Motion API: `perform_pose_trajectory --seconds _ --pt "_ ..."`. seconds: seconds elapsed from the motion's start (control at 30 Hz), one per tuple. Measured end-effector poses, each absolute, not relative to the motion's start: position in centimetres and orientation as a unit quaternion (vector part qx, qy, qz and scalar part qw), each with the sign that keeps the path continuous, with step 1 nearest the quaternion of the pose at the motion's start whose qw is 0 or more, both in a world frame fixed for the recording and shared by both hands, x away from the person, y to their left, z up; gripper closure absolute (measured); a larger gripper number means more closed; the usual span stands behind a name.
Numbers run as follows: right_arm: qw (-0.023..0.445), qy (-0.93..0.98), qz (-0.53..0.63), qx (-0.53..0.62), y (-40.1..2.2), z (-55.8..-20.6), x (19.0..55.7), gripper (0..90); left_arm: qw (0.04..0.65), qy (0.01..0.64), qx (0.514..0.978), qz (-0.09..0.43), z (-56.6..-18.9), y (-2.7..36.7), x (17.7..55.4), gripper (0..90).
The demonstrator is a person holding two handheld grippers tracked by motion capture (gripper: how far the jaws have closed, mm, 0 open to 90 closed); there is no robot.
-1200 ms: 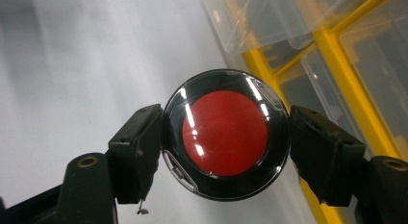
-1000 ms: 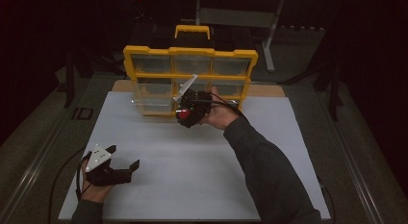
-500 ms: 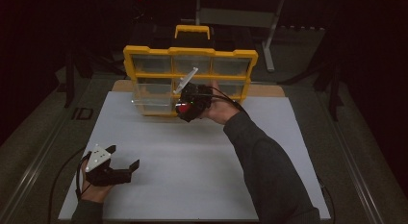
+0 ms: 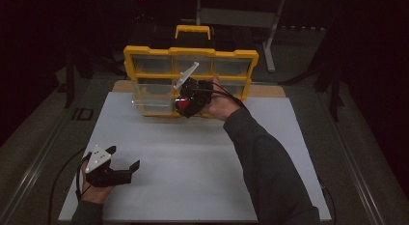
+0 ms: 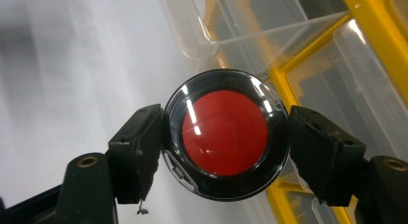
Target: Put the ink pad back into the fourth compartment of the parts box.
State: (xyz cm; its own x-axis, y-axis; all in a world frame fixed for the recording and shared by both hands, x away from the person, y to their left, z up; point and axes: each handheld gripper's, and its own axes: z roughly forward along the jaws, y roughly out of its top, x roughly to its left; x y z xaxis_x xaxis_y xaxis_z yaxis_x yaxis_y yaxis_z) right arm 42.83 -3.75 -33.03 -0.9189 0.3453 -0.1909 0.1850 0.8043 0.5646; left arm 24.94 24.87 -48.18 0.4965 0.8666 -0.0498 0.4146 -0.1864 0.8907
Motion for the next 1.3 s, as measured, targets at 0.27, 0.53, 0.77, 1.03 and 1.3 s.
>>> perform_pose_trajectory --seconds 0.27,0.53,0.77,1.03,1.3 --pt "0.148 0.938 0.28 0.14 -3.6 -32.5 43.2 29.2 0.463 0.438 0.73 0.246 -48.2 24.9 24.9 0.0" --pt "0.15 0.935 0.288 0.143 -3.3 -31.9 43.5 29.2 0.464 0.436 0.73 0.247 -48.1 24.9 24.9 0.0" --pt "0.154 0.934 0.29 0.142 -2.8 -31.3 43.7 29.2 0.464 0.435 0.73 0.249 -48.1 24.9 24.8 0.0" --pt "0.153 0.932 0.293 0.147 -2.3 -31.0 44.0 29.2 0.461 0.429 0.734 0.254 -48.1 24.8 24.8 0.0" --pt "0.155 0.93 0.298 0.151 -1.6 -30.3 44.4 29.2 0.464 0.429 0.732 0.255 -48.1 24.8 24.8 0.0"
